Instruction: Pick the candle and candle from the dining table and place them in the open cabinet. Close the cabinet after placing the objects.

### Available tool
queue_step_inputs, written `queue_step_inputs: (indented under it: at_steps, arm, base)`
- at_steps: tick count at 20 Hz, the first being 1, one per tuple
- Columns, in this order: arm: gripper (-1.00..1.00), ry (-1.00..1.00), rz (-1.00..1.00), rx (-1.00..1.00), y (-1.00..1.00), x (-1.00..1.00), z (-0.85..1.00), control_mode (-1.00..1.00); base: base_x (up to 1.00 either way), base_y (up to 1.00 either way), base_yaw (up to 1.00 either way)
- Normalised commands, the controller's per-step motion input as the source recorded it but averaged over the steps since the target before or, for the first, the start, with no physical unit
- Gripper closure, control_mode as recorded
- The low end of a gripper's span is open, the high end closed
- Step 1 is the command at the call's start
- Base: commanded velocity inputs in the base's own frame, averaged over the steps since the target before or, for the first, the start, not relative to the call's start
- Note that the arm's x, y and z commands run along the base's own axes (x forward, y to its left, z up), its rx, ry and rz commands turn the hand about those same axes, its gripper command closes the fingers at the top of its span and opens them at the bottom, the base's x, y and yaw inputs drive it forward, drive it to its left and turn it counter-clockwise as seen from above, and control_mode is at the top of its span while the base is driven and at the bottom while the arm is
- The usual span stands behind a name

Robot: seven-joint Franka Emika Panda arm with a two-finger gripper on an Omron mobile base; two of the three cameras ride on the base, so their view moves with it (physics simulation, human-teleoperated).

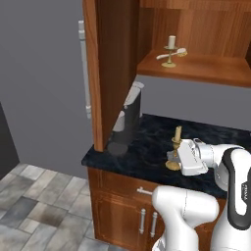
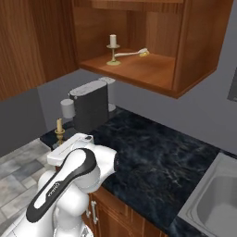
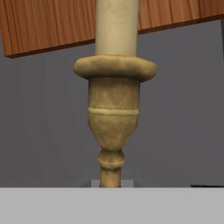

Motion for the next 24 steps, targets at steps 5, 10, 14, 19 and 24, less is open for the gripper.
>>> queue_step_inputs:
  at_steps: [5, 10, 14, 19, 24]
  arm:
    - [1.0, 0.0, 0.0, 0.0, 0.0, 0.0, 0.0, 1.0]
    - [1.0, 0.0, 0.0, 0.0, 0.0, 0.0, 0.0, 1.0]
    - [1.0, 0.0, 0.0, 0.0, 0.0, 0.0, 0.0, 1.0]
    - [1.0, 0.0, 0.0, 0.0, 0.0, 0.0, 0.0, 1.0]
    - [1.0, 0.0, 0.0, 0.0, 0.0, 0.0, 0.0, 1.0]
  base:
    - [0.17, -0.37, 0.0]
    - [0.23, -0.29, 0.0]
    - [0.23, -0.28, 0.0]
    - [0.31, -0.26, 0.0]
    - [0.3, -0.24, 0.0]
